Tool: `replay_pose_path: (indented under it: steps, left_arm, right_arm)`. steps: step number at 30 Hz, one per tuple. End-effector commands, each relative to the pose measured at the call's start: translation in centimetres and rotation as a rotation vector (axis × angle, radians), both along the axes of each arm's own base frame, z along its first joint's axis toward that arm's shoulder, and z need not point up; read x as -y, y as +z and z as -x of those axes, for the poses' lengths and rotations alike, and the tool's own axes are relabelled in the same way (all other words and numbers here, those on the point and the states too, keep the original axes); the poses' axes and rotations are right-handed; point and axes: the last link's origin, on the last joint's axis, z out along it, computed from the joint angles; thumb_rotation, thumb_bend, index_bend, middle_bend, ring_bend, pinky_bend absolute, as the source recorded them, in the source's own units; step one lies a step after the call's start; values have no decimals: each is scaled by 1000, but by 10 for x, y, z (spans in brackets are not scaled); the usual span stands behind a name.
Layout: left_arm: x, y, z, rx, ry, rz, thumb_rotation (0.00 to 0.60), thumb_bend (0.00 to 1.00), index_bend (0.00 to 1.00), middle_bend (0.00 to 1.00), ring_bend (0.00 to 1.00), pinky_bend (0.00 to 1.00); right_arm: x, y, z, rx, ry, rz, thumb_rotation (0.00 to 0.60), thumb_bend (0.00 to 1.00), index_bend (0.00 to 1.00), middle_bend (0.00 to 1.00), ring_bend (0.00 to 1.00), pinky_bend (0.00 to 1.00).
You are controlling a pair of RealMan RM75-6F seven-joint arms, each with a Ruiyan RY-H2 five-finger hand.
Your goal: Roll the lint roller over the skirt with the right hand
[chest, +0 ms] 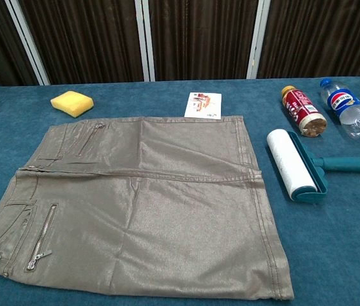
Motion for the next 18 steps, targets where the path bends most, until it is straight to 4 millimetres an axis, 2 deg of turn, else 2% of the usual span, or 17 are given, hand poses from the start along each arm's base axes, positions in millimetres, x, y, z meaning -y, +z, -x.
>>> replay_pose_path:
  steps: [1, 5, 8, 14, 16, 18]
  left_arm:
    - [1, 0, 0, 0, -1, 0, 600, 42, 0, 0, 0, 0]
    - [1, 0, 1, -1, 3, 2, 600, 43, 0, 0, 0, 0]
    - [0, 0, 1, -3, 3, 0, 600, 41, 0, 0, 0, 0]
    - [-5, -6, 4, -27, 20, 9, 600, 41, 0, 0, 0, 0]
    - [-8, -8, 5, -35, 34, 10, 600, 41, 0, 0, 0, 0]
    - [-10, -10, 6, -44, 45, 6, 600, 40, 0, 0, 0, 0]
  right_arm:
    - [0, 0, 0, -1, 0, 3, 600, 0, 0, 0, 0, 0]
    - [2, -2, 1, -14, 6, -1, 600, 0, 0, 0, 0, 0]
    - [13, -12, 2, -14, 15, -30, 600, 0, 0, 0, 0, 0]
    - [62, -44, 14, -76, -11, -167, 600, 4, 9, 5, 0, 0]
    - [79, -54, 16, -75, -23, -199, 600, 39, 25, 45, 0, 4]
    - [96, -64, 19, -81, -28, -215, 600, 104, 57, 98, 1, 52]
